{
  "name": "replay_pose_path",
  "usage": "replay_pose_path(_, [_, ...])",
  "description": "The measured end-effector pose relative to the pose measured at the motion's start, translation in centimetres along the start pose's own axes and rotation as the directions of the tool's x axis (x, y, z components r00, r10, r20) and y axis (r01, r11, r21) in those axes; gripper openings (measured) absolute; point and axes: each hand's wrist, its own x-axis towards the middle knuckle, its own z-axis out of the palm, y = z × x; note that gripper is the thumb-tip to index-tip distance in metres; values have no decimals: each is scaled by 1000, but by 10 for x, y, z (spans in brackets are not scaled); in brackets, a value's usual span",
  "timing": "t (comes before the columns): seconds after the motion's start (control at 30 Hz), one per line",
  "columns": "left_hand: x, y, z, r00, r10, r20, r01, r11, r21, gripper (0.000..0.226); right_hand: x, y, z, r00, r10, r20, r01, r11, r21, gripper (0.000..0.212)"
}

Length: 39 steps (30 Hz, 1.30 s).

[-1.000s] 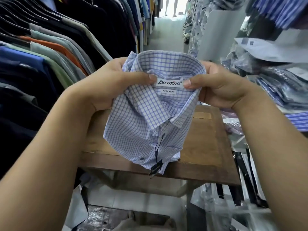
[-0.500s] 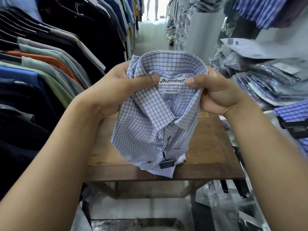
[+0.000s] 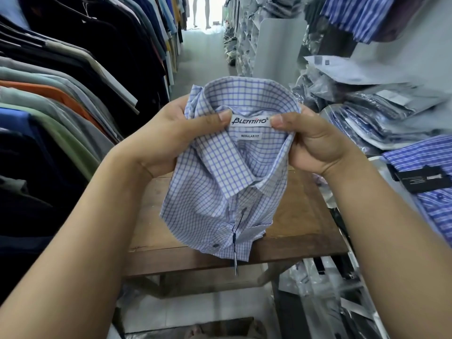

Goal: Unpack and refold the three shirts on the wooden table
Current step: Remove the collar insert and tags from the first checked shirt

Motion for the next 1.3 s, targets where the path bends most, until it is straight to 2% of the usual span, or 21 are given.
replay_pose_path(0.6, [11, -2, -6, 998, -8, -56, 8, 1000, 3, 30, 13, 4, -8, 995, -33, -95, 32, 999, -15, 104])
replay_pose_path(0.7, [11, -2, -7, 999, 9, -49, -9, 1000, -11, 27, 15, 4, -9, 997, -24, -78, 24, 1000, -2, 103])
replay_pose_path(0.93, [11, -5, -12, 999, 47, -5, -47, 999, 5, 36, 17, 2, -9, 999, -9, -39, 9, 1000, 1, 102])
replay_pose_path(1.07, [11, -6, -12, 999, 46, 13, -46, 999, -8, 30, 16, 1, -11, 999, -4, -43, 4, 1000, 1, 102])
replay_pose_path(1.3, [10, -5, -10, 999, 39, 20, -39, 999, 1, 32, 14, 1, -12, 999, -27, -31, 27, 1000, -12, 89])
